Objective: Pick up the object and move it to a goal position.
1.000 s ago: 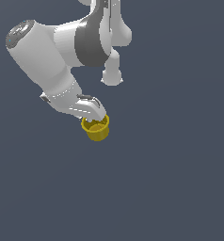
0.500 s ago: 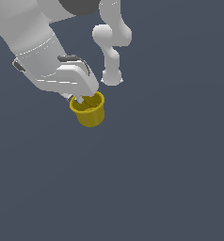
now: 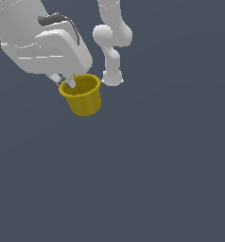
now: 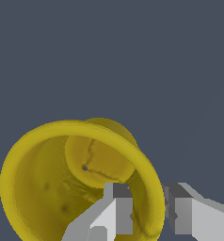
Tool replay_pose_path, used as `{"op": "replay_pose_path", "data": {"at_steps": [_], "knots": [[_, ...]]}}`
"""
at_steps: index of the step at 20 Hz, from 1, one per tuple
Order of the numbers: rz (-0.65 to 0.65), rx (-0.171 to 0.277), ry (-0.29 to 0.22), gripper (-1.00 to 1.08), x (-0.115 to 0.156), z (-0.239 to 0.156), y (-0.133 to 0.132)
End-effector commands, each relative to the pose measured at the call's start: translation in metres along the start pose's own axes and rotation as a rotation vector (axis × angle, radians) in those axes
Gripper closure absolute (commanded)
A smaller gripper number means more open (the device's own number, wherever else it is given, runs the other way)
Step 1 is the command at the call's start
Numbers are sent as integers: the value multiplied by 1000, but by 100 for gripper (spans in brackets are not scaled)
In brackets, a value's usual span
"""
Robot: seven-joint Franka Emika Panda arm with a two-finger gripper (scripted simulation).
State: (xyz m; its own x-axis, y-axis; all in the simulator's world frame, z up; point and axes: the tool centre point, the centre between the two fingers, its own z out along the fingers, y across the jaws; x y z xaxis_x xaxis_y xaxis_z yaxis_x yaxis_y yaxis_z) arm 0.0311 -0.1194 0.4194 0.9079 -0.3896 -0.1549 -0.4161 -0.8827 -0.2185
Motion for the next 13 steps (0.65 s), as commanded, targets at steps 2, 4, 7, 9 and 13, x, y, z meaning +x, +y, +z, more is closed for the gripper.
{"op": "replay_pose_path", "data": {"at_steps": [2, 4, 7, 9, 13], "knots": [[-1, 1, 2, 108, 0, -13, -2], [-1, 2, 2, 108, 0, -17, -3], [-1, 2, 2, 108, 1, -21, -4], [-1, 2, 1, 108, 1, -22, -4], [-1, 2, 1, 108, 1, -22, -4]]}}
